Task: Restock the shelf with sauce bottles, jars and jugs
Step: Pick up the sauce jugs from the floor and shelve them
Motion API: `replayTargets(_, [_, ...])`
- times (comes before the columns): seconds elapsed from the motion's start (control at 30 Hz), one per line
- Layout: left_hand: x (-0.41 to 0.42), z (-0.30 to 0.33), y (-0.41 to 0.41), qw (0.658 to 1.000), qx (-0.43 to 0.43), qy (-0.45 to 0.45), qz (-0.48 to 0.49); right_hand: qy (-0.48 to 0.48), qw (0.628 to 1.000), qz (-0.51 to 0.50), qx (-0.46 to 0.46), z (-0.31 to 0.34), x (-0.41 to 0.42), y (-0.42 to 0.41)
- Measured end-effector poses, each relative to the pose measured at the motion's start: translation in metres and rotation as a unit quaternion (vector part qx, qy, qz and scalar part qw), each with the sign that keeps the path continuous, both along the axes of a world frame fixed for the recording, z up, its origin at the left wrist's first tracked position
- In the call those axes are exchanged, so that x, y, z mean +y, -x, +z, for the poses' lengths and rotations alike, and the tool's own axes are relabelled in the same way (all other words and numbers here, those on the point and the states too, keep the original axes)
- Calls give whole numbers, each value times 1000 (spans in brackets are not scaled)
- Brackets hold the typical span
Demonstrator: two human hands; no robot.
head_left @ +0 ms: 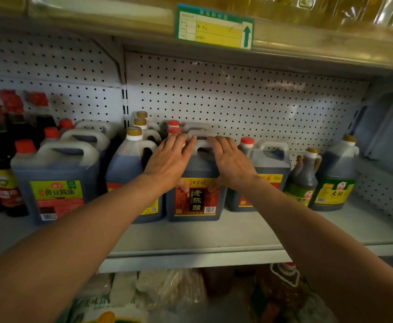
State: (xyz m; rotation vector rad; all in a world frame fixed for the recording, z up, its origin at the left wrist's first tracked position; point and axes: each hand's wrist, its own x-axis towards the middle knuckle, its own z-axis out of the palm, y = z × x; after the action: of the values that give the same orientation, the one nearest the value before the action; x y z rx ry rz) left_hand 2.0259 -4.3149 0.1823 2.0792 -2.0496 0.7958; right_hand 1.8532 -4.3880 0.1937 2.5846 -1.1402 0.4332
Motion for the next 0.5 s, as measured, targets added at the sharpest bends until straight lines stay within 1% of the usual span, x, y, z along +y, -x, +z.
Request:
replayTargets(0.17, [7, 1, 3, 1000, 14, -10, -1, 10, 1000, -22, 7, 1, 9, -2])
replayTargets(0.37, [20, 9, 20, 998, 28, -27, 53, -16, 998, -55, 10, 4, 29, -2])
replayTargets(0.5, [54, 11, 20, 998, 68, -1, 8, -19, 998, -65, 2, -1, 52, 11])
